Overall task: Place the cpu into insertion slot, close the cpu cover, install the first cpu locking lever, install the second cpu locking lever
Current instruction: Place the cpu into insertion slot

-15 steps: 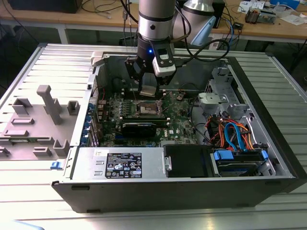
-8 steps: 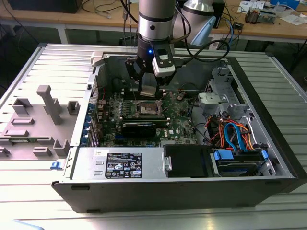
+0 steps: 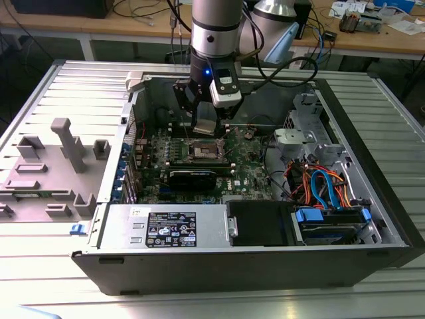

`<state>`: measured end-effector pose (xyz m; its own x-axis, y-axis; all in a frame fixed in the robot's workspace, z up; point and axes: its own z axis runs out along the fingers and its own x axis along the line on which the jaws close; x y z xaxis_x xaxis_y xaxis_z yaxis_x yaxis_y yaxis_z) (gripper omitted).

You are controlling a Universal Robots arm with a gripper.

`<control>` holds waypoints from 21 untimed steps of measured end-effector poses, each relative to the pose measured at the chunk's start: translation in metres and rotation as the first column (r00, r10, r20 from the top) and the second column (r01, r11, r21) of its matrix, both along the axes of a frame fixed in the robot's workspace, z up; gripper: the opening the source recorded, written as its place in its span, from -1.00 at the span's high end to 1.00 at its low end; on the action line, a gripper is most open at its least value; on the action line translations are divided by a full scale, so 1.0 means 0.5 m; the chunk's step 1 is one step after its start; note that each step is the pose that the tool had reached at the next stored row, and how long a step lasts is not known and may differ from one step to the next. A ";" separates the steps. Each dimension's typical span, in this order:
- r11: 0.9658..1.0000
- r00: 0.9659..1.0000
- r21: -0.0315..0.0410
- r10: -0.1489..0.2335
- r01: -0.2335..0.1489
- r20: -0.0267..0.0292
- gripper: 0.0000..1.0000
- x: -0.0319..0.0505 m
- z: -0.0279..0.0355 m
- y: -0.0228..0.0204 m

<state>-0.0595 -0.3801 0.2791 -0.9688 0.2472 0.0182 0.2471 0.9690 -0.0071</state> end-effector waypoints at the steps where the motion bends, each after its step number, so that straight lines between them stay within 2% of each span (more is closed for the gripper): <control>1: 1.000 1.000 0.000 -0.002 0.002 0.000 -0.09 0.000 0.000 0.0000; 21: 0.999 0.999 0.000 -0.051 0.051 0.000 -0.09 0.000 -0.003 0.0000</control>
